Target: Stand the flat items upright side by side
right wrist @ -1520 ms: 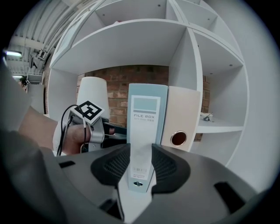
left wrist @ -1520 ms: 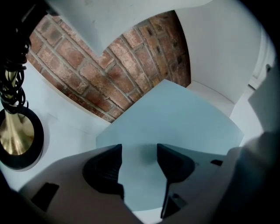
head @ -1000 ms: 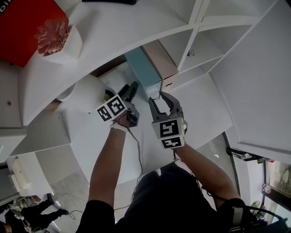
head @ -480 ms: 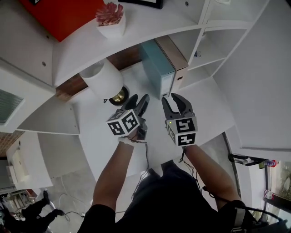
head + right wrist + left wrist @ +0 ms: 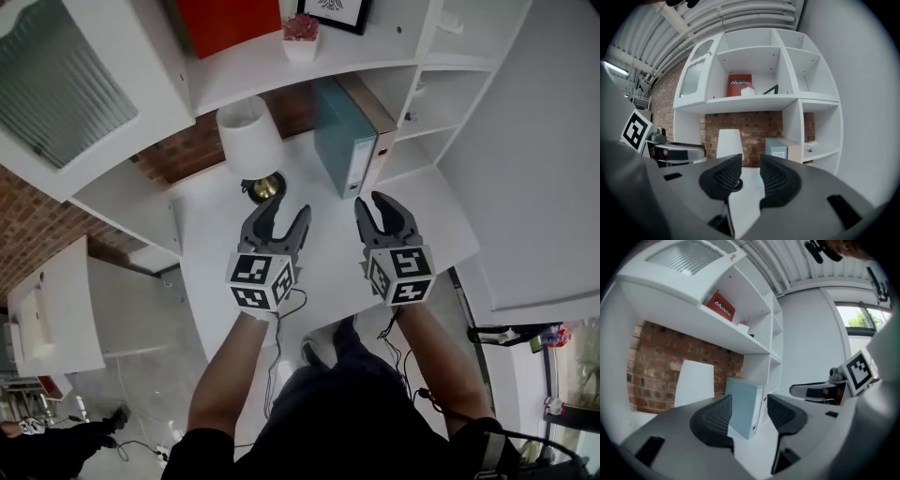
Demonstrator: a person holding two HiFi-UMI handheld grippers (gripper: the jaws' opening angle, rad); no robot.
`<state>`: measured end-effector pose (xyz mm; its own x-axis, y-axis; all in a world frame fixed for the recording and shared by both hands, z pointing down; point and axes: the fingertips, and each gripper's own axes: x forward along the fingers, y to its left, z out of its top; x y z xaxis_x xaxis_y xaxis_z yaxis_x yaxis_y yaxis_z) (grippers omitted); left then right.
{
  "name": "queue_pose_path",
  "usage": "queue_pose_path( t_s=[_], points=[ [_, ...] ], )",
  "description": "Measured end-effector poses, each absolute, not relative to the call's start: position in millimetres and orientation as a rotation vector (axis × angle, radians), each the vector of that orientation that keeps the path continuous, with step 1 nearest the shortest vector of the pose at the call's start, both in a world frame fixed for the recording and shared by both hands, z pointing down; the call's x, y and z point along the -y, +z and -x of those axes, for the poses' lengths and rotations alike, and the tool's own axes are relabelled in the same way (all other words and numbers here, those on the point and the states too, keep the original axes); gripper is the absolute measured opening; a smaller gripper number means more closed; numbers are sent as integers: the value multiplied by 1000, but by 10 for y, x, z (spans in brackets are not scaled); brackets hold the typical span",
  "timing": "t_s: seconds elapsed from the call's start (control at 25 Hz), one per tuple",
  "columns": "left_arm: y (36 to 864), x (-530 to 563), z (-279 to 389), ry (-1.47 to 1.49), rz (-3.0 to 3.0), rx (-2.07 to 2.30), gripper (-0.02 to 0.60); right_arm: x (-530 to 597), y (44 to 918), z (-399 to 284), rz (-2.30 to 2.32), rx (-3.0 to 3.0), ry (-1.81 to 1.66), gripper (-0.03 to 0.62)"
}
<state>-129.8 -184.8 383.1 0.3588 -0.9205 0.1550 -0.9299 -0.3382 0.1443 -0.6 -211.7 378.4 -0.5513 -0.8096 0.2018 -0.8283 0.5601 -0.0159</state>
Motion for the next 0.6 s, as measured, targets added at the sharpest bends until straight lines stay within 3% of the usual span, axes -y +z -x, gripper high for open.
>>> queue_pose_path(
  t_s=[0.36,0.6],
  points=[
    [3290,1060,2054,-21,-2348,1963,161,1654,3168,78,-1395,2739,27,100],
    [2909,714,2342,-98,-2302,2120,48,1512,2915,31,-1373,2798,-68,36]
  ],
)
